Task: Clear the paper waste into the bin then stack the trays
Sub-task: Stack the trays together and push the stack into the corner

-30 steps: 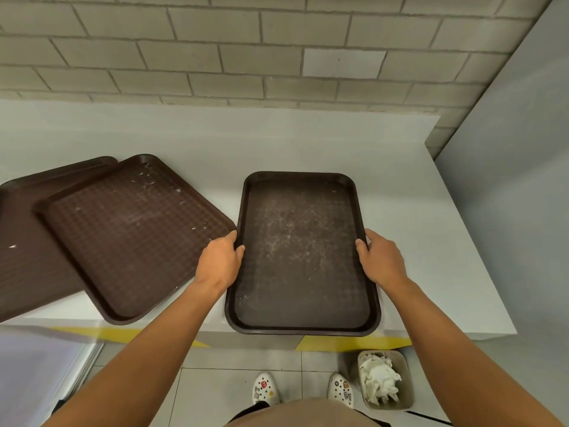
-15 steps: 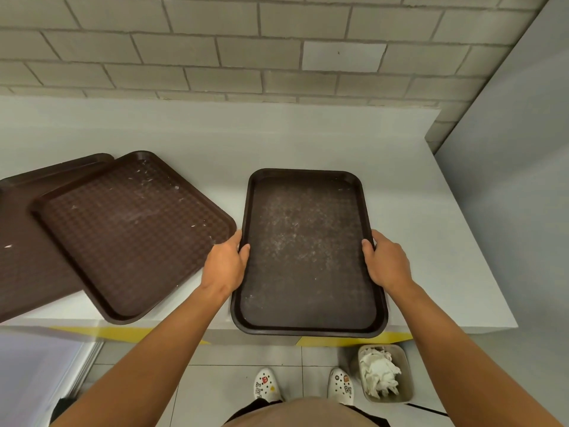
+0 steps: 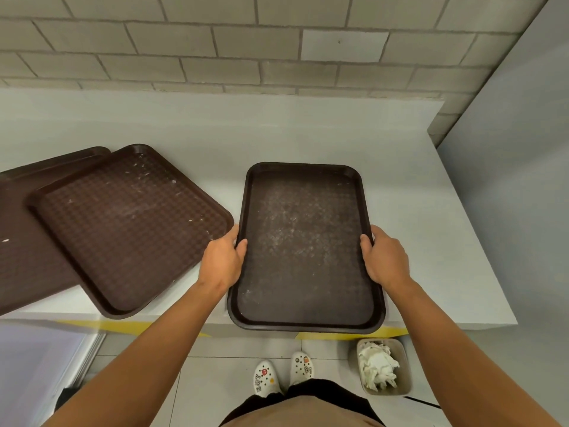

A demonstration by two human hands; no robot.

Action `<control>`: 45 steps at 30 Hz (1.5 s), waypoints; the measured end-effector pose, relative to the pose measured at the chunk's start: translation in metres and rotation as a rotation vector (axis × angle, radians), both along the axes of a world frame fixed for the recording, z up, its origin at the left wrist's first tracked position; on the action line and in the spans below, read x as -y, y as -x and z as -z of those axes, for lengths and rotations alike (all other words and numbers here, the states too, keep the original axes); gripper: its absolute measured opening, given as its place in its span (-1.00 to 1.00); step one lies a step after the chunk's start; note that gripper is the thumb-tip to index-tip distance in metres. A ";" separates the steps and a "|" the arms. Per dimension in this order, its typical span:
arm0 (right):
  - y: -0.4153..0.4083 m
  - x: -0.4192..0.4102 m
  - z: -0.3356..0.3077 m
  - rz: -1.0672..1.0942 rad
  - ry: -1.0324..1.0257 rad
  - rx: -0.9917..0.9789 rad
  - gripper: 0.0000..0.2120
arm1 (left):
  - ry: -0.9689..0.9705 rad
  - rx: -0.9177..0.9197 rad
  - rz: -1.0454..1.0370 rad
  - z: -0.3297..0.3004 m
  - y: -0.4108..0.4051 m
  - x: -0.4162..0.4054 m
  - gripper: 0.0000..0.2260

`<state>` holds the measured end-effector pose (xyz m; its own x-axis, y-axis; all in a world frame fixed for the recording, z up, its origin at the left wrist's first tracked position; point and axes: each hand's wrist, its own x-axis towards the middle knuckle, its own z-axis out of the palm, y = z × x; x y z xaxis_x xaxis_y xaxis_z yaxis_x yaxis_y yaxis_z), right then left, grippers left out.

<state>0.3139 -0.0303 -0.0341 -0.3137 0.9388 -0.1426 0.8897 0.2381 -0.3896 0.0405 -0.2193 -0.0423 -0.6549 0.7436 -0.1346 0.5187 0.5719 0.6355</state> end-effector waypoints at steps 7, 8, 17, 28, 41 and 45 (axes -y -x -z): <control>-0.008 -0.011 -0.003 -0.052 -0.005 -0.016 -0.55 | -0.023 -0.001 -0.016 -0.024 0.007 0.013 -0.52; -0.008 -0.013 -0.005 -0.050 -0.025 -0.021 -0.53 | -0.036 -0.005 -0.039 -0.027 0.007 0.017 -0.53; 0.020 0.003 -0.036 -0.250 -0.021 -0.191 -0.64 | -0.134 0.030 -0.098 -0.040 0.011 0.062 -0.70; 0.143 0.045 -0.053 -0.504 0.101 -0.320 -0.70 | -0.161 -0.161 -0.422 -0.045 0.095 0.125 -0.74; 0.303 0.076 -0.027 -0.626 0.070 -0.248 -0.67 | -0.093 -0.097 -0.665 -0.041 0.195 0.184 -0.55; 0.336 0.082 -0.010 -0.612 0.069 -0.156 -0.61 | -0.034 -0.040 -0.631 -0.031 0.205 0.192 -0.57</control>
